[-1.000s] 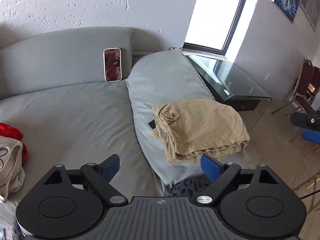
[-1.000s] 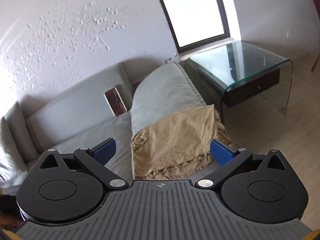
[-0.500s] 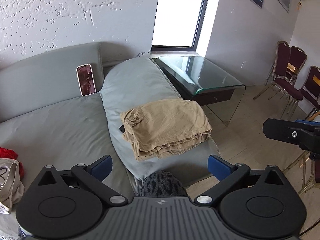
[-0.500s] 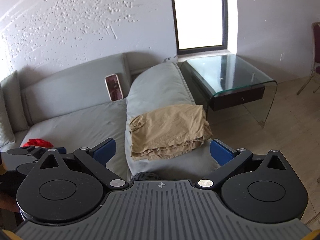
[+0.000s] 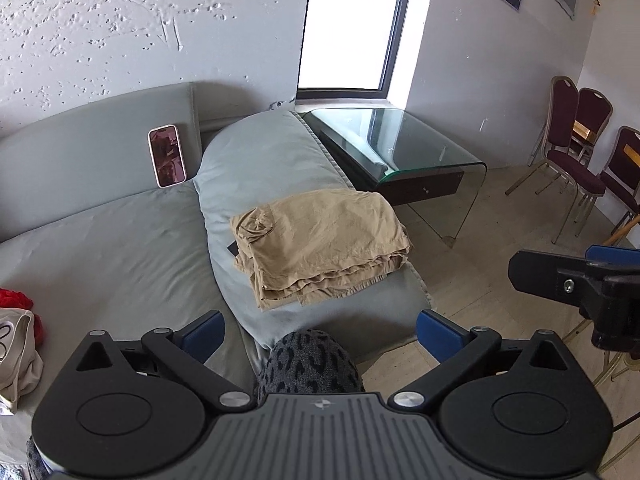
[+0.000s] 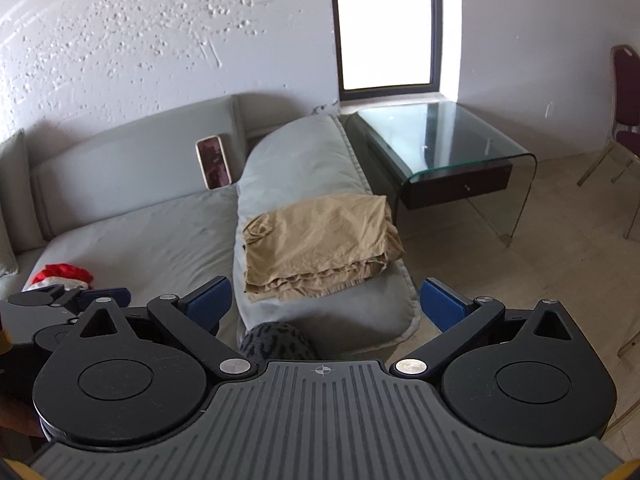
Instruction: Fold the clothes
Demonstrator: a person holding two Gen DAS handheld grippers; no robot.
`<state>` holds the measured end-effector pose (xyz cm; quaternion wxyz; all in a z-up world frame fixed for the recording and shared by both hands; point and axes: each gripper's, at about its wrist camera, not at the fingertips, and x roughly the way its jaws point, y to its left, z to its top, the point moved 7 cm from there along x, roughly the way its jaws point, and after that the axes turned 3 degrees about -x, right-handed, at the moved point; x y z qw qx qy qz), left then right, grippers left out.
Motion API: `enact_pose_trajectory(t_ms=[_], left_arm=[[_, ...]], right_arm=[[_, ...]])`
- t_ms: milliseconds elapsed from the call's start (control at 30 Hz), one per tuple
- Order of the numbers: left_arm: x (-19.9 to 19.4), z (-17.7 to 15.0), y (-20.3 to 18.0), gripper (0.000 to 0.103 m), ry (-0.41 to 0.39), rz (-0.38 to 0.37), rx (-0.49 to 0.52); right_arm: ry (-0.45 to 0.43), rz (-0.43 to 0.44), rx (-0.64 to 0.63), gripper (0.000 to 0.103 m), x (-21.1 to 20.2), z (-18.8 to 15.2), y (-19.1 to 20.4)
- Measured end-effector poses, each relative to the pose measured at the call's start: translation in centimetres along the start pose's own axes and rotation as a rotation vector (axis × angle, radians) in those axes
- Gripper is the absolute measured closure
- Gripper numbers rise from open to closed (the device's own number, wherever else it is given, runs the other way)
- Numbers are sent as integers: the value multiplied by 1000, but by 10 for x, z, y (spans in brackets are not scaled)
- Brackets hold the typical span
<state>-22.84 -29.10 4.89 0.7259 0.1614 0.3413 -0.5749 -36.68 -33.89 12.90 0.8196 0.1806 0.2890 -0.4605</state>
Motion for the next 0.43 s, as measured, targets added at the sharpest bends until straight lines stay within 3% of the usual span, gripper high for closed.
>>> enact_pose_trajectory(t_ms=[433], left_arm=[[8,-7,-8,1,37,-39,26]], right_arm=[[15,13,17,0,10,-4,-4]])
